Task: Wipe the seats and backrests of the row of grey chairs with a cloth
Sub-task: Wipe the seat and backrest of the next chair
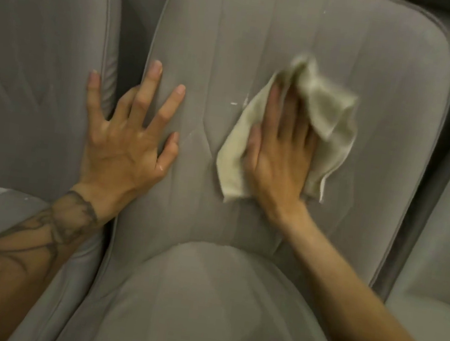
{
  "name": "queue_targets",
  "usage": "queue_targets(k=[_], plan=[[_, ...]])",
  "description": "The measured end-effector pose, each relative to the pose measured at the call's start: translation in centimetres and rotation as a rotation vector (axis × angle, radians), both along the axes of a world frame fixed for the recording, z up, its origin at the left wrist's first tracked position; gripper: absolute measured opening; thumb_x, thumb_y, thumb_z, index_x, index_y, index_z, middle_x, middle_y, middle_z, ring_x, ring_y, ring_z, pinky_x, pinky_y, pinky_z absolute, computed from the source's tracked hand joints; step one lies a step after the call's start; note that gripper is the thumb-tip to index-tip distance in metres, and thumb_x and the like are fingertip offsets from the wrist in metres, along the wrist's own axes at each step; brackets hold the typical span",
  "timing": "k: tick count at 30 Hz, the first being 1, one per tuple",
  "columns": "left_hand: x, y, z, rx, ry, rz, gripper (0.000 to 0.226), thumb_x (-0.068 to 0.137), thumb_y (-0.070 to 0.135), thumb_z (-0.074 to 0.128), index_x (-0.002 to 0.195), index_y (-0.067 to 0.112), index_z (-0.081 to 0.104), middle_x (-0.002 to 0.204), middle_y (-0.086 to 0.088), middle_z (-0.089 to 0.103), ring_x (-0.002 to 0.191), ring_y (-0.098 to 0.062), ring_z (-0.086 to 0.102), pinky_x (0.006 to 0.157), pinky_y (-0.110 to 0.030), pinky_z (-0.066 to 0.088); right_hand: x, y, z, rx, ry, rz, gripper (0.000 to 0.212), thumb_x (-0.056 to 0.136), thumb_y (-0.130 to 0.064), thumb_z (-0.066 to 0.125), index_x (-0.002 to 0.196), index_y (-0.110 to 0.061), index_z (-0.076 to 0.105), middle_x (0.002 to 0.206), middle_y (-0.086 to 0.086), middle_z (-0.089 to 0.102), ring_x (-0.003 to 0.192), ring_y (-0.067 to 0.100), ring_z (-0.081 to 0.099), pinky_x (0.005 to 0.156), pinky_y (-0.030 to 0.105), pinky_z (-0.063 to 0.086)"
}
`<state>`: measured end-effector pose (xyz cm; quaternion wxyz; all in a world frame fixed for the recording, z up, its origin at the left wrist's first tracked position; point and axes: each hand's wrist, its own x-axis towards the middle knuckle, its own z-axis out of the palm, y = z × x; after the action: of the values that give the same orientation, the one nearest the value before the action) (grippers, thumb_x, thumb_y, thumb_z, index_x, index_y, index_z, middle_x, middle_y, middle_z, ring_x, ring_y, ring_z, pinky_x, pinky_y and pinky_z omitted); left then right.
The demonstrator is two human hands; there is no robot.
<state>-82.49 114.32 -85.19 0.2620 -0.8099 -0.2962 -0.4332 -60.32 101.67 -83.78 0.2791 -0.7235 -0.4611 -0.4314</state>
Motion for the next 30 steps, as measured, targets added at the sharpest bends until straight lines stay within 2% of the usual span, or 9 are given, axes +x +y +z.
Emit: queue_targets(k=[5,7,13,16,19,22,26,28,30], plan=[[-0.2,-0.3,0.2,-0.018,0.001,-0.001,0.063,0.109,0.042,0.039,0.167,0.025,0.024,0.176,-0.013,0.015,0.144,-0.034,0.048,0.125,-0.073,0.009,-1.7,-5.7,-7.3,-0.461,0.134,0.182,0.069,0.110,-0.033,0.026,0.162,-0.030,-0.019,0.161,0.014,0.033,0.125,0.034,0.058,0.104,0.046,0.050],[-0.2,-0.4,0.3,-0.021,0.005,0.001,0.063,0.109,0.042,0.039,0.167,0.024,0.024,0.176,-0.013,0.015,0.143,-0.034,0.049,0.124,-0.073,0.009,0.2,-5.4,-4.2,-0.462,0.140,0.195,0.064,0.108,-0.041,0.012,0.156,-0.039,-0.030,0.165,0.014,0.028,0.132,0.035,0.053,0.110,0.045,0.044],[-0.1,-0.3,0.2,-0.009,-0.002,0.010,0.062,0.109,0.042,0.039,0.167,0.024,0.025,0.175,-0.013,0.018,0.145,-0.034,0.046,0.124,-0.074,0.011,1.9,-0.4,-1.6,-0.041,0.201,0.005,0.061,0.109,-0.052,0.016,0.163,-0.040,-0.010,0.167,0.015,0.028,0.152,0.040,0.031,0.120,0.034,-0.009],[0.0,-0.3,0.3,-0.005,0.007,0.015,0.062,0.109,0.042,0.038,0.167,0.025,0.025,0.175,-0.013,0.018,0.146,-0.033,0.045,0.124,-0.074,0.012,-0.7,-2.6,-8.7,-0.201,0.239,0.135,0.064,0.110,-0.040,0.024,0.165,-0.031,-0.007,0.164,0.013,0.029,0.147,0.035,0.037,0.120,0.040,0.013],[-0.1,-0.4,0.3,-0.016,0.014,0.021,0.063,0.109,0.042,0.038,0.167,0.025,0.023,0.175,-0.013,0.017,0.144,-0.033,0.046,0.124,-0.074,0.012,-2.1,-6.0,-12.7,-0.341,0.077,0.171,0.065,0.104,-0.034,0.040,0.165,-0.025,0.019,0.147,0.007,0.052,0.114,0.014,0.063,0.092,0.021,0.048],[-0.1,-0.4,0.2,-0.016,0.009,0.020,0.062,0.109,0.042,0.037,0.167,0.025,0.024,0.175,-0.013,0.016,0.144,-0.033,0.047,0.125,-0.074,0.010,-0.4,-4.3,-9.0,-0.263,-0.014,0.086,0.060,0.101,-0.032,0.040,0.159,-0.018,0.032,0.121,0.012,0.070,0.085,0.023,0.073,0.056,0.026,0.047],[-0.1,-0.1,0.1,-0.013,0.011,0.019,0.063,0.109,0.043,0.037,0.167,0.025,0.023,0.175,-0.013,0.015,0.138,-0.034,0.050,0.124,-0.074,0.010,-1.1,-0.2,-5.3,0.114,0.060,0.422,0.052,0.103,-0.044,0.026,0.150,-0.043,0.047,0.118,-0.018,0.066,0.116,0.020,0.056,0.109,0.030,0.040],[-0.1,-0.2,0.1,-0.009,0.009,0.020,0.062,0.109,0.043,0.037,0.167,0.025,0.023,0.175,-0.013,0.016,0.137,-0.034,0.051,0.125,-0.073,0.010,-1.8,-0.9,-7.8,-0.066,0.007,0.029,0.058,0.107,-0.048,0.020,0.164,-0.035,0.021,0.142,-0.008,0.061,0.125,0.022,0.060,0.108,0.036,0.048],[-0.1,-0.2,0.2,-0.008,0.010,0.022,0.062,0.109,0.043,0.037,0.167,0.025,0.023,0.175,-0.013,0.017,0.137,-0.034,0.051,0.125,-0.073,0.010,-2.6,-3.0,-11.4,-0.155,0.132,0.066,0.064,0.108,-0.045,0.028,0.166,-0.031,0.003,0.158,-0.001,0.042,0.119,0.018,0.059,0.097,0.028,0.051]])
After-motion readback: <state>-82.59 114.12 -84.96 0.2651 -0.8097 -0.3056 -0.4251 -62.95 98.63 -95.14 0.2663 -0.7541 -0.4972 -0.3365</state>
